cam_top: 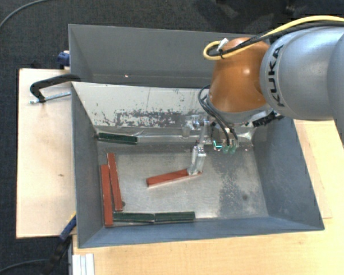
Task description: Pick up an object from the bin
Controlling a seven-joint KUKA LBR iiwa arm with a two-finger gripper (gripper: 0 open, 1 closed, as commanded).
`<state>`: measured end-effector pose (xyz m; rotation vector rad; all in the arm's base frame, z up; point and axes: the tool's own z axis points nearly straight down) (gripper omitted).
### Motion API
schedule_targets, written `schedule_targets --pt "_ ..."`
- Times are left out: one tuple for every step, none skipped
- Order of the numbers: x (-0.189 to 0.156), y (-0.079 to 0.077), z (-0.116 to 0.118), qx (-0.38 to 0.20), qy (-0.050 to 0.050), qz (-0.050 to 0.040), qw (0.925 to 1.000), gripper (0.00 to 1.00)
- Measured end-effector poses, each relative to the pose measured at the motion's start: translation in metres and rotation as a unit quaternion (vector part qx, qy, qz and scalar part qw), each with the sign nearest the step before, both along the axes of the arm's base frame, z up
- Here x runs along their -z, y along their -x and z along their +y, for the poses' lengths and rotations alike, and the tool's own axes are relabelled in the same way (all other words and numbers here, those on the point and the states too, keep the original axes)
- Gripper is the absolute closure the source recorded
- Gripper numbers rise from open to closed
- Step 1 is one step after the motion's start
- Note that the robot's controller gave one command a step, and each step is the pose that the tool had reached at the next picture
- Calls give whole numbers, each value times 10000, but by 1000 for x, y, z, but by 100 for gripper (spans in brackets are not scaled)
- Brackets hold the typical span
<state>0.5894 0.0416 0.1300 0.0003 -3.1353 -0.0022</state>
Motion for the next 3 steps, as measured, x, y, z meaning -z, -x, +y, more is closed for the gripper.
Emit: schedule_targets --pt "63 49 -1 -131 3 10 9999 0" --pt "59 45 -1 -129 0 -41 9999 100" --pt "-78 18 -1 -606 2 -110 9981 100"
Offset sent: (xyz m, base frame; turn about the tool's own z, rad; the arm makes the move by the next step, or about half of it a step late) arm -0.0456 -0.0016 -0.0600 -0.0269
